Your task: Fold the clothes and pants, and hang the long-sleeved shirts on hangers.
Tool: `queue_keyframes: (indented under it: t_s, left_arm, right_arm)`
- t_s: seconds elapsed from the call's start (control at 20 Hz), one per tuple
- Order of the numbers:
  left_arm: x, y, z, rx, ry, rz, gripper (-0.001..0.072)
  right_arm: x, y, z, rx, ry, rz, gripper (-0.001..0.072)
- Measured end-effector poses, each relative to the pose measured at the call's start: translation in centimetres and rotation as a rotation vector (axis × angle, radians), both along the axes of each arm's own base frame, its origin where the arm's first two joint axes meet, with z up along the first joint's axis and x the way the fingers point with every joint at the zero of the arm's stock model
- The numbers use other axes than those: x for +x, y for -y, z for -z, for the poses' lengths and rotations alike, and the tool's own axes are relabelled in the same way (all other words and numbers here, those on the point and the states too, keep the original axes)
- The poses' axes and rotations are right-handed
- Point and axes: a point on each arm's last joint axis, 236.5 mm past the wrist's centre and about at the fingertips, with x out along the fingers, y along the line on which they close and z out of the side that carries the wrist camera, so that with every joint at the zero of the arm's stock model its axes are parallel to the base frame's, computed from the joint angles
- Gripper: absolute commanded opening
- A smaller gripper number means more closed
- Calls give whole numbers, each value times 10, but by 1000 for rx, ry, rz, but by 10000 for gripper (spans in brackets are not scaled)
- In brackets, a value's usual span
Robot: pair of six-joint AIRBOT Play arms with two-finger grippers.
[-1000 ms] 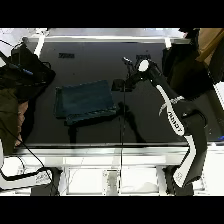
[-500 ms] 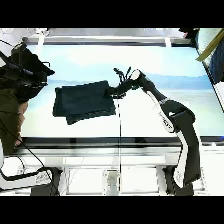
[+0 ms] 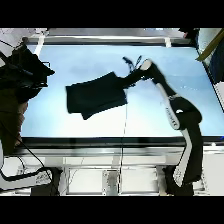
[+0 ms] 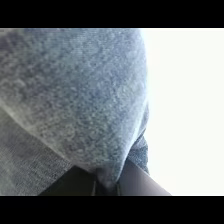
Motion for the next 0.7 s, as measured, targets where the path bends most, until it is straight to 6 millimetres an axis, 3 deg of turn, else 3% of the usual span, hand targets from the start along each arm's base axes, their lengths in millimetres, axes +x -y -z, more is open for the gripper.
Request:
queue_keyframes:
  t_s: [0.2, 0.35, 0.45, 0.55, 0.7]
  left_arm:
    - [-4, 4, -7, -15, 1, -28, 20]
    - [-7, 15, -17, -24, 15, -31, 20]
    - [-9, 25, -22, -31, 21, -26, 20]
    - [-10, 36, -24, -37, 22, -12, 20]
    - [-14, 56, -23, -47, 12, 12, 20]
  right_arm:
    - [9, 139, -52, -184, 49, 147, 34]
    - [-6, 260, -88, -303, 61, 355, 34]
    - [-33, 334, -105, -352, 41, 501, 34]
    - [-73, 399, -111, -384, -2, 651, 34]
    - [-147, 473, -102, -400, -82, 877, 35]
